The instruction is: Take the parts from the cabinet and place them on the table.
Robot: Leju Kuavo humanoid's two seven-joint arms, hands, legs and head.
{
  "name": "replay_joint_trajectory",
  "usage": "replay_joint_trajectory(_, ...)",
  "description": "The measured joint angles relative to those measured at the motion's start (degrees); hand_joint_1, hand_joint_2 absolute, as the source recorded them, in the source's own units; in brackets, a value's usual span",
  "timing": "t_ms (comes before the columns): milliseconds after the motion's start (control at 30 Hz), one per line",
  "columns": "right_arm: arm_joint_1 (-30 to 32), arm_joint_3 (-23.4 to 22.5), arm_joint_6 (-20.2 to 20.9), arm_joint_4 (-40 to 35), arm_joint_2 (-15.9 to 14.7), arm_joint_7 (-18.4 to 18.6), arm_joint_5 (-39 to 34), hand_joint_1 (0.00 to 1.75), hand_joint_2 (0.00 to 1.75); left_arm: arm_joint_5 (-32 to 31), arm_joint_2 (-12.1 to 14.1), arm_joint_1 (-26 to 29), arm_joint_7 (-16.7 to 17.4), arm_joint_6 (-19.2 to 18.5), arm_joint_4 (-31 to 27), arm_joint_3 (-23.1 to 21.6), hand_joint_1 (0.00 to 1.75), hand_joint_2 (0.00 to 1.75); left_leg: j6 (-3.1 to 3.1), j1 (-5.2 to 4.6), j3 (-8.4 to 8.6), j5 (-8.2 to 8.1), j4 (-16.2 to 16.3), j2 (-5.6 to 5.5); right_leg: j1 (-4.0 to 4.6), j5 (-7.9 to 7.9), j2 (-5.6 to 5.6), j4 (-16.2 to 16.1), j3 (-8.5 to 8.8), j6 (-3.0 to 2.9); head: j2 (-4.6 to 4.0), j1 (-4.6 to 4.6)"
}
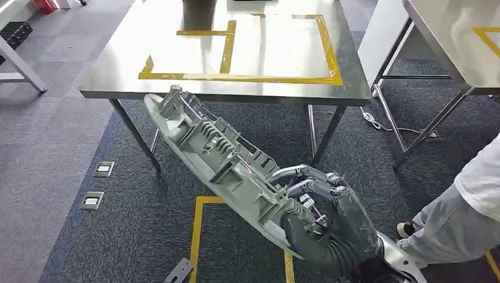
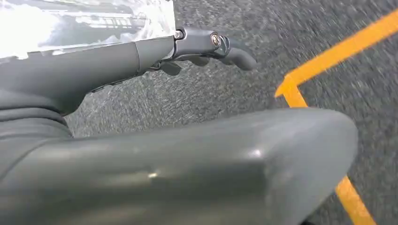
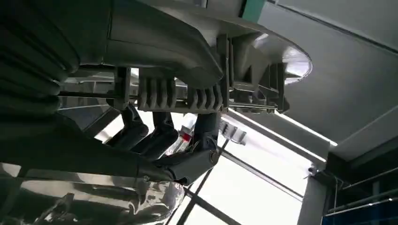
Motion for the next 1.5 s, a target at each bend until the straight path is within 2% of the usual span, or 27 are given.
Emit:
replay_joint_trajectory(33,0.0,0.0,0.0,0.0,0.0,0.0,0.0,1.75,1.75,0.0,0.0,0.1,0.0,0.3,0.0,0.0,0.0,1.75,-0.34,-0.01,1.64,-0.12,-3.3,0.59,0.02,-0.43,-0.54,0.4,-0.04,0.49,0.0,-0.11)
replay_joint_trajectory(67,0.0,0.0,0.0,0.0,0.0,0.0,0.0,1.75,1.75,0.0,-0.3,0.1,0.0,0.3,0.0,0.0,0.0,1.75,0.65,-0.45,2.35,-0.47,-3.9,0.5,0.42,-0.66,-0.72,1.0,-0.41,0.86,0.0,-0.57)
replay_joint_trajectory(100,0.0,0.0,0.0,0.0,0.0,0.0,0.0,1.75,1.75,0.0,-0.2,0.2,0.0,0.3,0.0,0.0,0.0,1.75,1.87,-0.5,2.01,-0.59,-3.5,0.44,0.45,-0.52,-0.74,0.9,-0.5,1.15,0.0,-0.46)
replay_joint_trajectory(133,0.0,0.0,0.0,0.0,0.0,0.0,-0.1,1.75,1.75,0.0,-0.3,0.4,0.0,0.4,0.0,0.0,0.0,1.75,2.22,-0.33,1.9,-0.38,-3.8,0.43,0.61,-1.12,-0.66,1.3,-0.59,0.83,0.0,-0.19)
replay_joint_trajectory(167,0.1,-0.1,0.0,0.0,0.0,0.0,-0.2,1.75,1.75,0.0,-0.3,0.5,0.0,0.4,0.0,0.0,0.0,1.75,2.23,-0.37,1.89,-0.38,-3.7,0.42,0.57,-0.54,-0.56,1.2,-0.68,-0.02,0.0,-0.05)
replay_joint_trajectory(233,0.0,-0.1,0.0,0.0,0.0,0.0,-0.2,1.75,1.75,0.0,-0.4,0.5,0.0,0.4,0.0,0.0,0.0,1.75,2.38,-0.42,1.83,-0.45,-3.7,0.38,0.58,-0.41,-0.51,0.8,-0.49,-0.18,0.0,0.11)
replay_joint_trajectory(267,0.0,-0.1,0.0,0.0,0.0,0.0,-0.2,1.75,1.75,0.0,-0.4,0.5,0.0,0.3,0.0,0.0,0.0,1.75,2.67,-0.45,1.84,-0.49,-3.7,0.38,0.57,-0.34,-0.51,0.6,-0.38,-0.26,0.0,0.26)
replay_joint_trajectory(333,0.0,-0.1,-0.1,0.0,0.0,0.0,-0.2,1.75,1.75,0.0,-0.5,0.5,0.0,0.3,0.0,0.0,0.0,1.75,2.94,-0.55,1.84,-0.56,-3.7,0.38,0.55,-0.2,-0.51,0.3,-0.28,-0.09,0.0,0.37)
replay_joint_trajectory(433,0.1,-0.1,-0.2,0.0,0.0,0.0,-0.2,1.75,1.75,0.0,-0.5,0.5,0.0,0.3,0.0,0.0,0.0,1.75,3.3,-0.68,1.82,-0.58,-3.7,0.38,0.45,0.03,-0.51,0.1,-0.21,0.5,0.0,0.44)
replay_joint_trajectory(467,0.1,-0.1,-0.2,0.0,0.0,0.0,-0.2,1.75,1.75,0.0,-0.5,0.5,0.0,0.3,0.0,0.0,0.0,1.75,3.34,-0.72,1.82,-0.57,-3.7,0.38,0.41,-0.01,-0.51,0.0,-0.18,0.84,0.0,0.48)
replay_joint_trajectory(500,0.1,-0.1,-0.2,0.0,0.0,0.0,-0.3,1.75,1.75,0.0,-0.5,0.5,0.0,0.3,0.0,0.0,0.0,1.75,3.41,-0.76,1.82,-0.59,-3.7,0.38,0.34,0.01,-0.51,-0.1,-0.15,1.45,0.0,0.48)
replay_joint_trajectory(633,0.1,-0.2,-0.2,0.0,0.0,-0.1,-0.5,1.75,1.75,0.1,-0.5,0.5,0.0,0.2,0.0,0.0,0.0,1.75,3.47,-0.78,1.82,-0.55,-3.7,0.39,0.3,0.02,-0.51,-0.1,-0.17,1.77,0.0,0.46)
replay_joint_trajectory(1500,0.1,-0.3,-0.3,0.0,0.0,-0.2,-0.7,1.75,1.75,0.0,-0.7,0.6,1.0,-0.1,0.0,0.0,0.0,1.75,3.39,-0.68,1.89,-0.47,-3.8,0.39,0.4,-0.1,-0.5,0.1,-0.31,1.75,0.0,0.46)
